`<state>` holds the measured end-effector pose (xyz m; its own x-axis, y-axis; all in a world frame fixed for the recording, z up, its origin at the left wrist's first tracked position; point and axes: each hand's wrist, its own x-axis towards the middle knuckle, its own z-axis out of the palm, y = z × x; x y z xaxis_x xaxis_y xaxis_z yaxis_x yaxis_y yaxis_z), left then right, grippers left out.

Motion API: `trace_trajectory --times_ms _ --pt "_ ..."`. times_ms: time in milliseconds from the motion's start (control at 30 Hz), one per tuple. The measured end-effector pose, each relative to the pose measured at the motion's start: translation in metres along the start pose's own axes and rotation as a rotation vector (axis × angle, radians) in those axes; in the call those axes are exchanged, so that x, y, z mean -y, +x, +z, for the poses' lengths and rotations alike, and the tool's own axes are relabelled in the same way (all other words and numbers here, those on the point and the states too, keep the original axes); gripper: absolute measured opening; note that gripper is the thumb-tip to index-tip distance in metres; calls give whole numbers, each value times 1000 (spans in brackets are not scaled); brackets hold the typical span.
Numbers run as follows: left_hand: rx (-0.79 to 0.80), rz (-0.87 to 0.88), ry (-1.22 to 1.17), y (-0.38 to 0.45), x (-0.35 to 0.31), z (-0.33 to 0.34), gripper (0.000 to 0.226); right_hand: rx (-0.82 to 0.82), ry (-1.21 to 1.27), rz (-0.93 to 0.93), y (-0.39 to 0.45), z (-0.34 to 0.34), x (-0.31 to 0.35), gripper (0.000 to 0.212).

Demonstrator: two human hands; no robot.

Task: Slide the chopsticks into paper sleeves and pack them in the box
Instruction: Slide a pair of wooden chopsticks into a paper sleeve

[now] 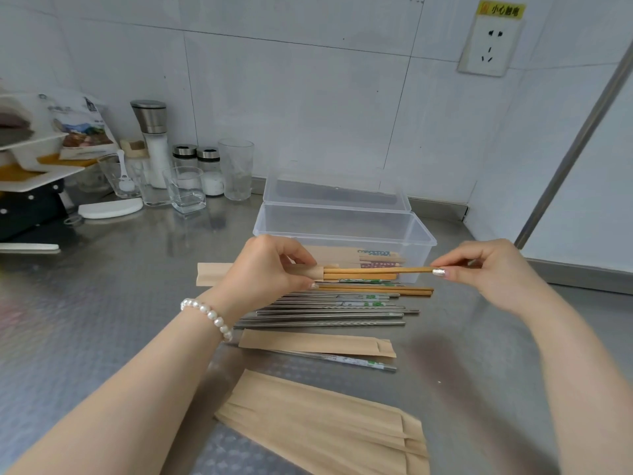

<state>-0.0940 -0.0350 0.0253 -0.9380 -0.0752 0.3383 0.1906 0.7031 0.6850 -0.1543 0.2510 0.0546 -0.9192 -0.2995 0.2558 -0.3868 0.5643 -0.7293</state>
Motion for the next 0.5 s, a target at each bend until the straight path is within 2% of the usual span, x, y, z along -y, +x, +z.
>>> trace_trajectory --times_ms 167,367,500 --pt "12 18 18 -2 -3 2 29 74 10 -15 4 12 -1 28" --pt "17 14 50 -3 -5 8 23 131 82 21 4 31 3 28" --pt "35 23 52 -3 -5 10 22 179 220 24 1 39 9 32"
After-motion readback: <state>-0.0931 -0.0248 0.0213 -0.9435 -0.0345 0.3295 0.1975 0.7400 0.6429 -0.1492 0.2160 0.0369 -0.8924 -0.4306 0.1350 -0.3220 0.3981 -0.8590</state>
